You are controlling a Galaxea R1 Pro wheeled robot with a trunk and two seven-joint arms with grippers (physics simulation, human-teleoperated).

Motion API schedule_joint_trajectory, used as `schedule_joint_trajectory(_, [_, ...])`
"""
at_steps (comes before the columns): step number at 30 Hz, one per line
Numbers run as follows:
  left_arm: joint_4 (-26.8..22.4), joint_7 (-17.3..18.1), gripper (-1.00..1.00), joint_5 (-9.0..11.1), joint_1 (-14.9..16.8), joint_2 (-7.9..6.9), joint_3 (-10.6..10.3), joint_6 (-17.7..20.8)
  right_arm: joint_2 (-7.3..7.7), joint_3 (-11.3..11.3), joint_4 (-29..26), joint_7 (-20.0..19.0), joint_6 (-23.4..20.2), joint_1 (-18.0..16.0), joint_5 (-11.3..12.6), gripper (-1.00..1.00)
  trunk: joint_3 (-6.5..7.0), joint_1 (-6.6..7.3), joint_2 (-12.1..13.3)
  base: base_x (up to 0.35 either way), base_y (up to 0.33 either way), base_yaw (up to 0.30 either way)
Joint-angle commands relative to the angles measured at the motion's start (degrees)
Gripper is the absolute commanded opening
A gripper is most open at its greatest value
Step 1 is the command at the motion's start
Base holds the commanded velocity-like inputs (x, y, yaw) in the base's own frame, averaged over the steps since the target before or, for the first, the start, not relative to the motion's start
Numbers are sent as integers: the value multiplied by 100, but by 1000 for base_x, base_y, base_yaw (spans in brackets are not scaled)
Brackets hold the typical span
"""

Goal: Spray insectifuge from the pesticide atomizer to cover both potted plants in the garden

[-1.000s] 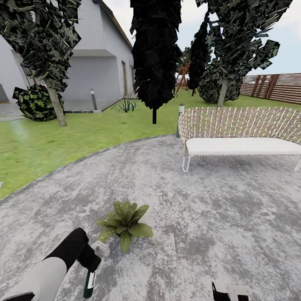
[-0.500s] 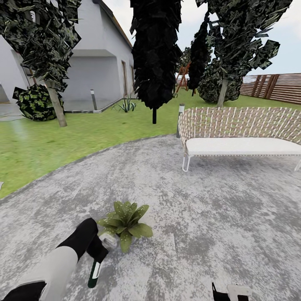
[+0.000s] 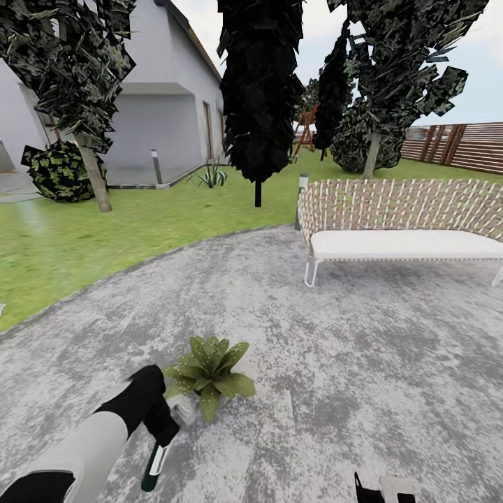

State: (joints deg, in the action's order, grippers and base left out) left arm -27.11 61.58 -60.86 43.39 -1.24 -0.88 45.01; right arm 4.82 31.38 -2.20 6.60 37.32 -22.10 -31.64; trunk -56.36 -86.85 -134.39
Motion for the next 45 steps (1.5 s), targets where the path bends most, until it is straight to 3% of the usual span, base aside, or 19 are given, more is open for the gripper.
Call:
schedule_joint_trajectory(1, [-8,41,-100,-21,-21,-18,-8,41,1,22,9,43,13,-5,-61,100,-5,1,-2,0,0,0])
schedule_joint_trajectory(7, [-5,37,-100,-20,-154,-282,-1,34,-7,20,9,43,15,-5,-61,100,-5,1,-2,-1,0,0])
schedule_joint_trajectory(22, [-77,11,-100,-5,-145,-214,-32,51,-8,19,9,43,16,-5,-61,100,-5,1,-2,11,29,-128])
schedule_joint_trajectory(29, [-41,-138,-100,74,-165,-482,173,77,-8,19,14,43,15,-5,-61,100,-5,1,-2,0,0,0])
schedule_joint_trajectory(31, [-75,-453,-100,84,-164,-451,315,89,-9,18,17,43,14,-5,-61,100,-5,1,-2,0,0,0])
schedule_joint_trajectory(32, [-81,-654,-100,94,-164,-376,367,98,-8,18,17,43,14,-5,-61,100,-5,1,-2,0,0,0])
schedule_joint_trajectory(35, [-49,-826,-100,84,-164,-108,385,103,-8,17,16,43,16,-5,-61,100,-5,1,-2,0,0,0])
schedule_joint_trajectory(36, [-15,-1108,-100,90,-166,-64,381,105,-8,17,17,43,15,-5,-61,100,-5,1,-2,0,0,0])
schedule_joint_trajectory(45, [3,-1268,-100,106,-505,-138,449,78,-8,18,18,43,13,-5,-61,100,-5,1,-2,0,0,0])
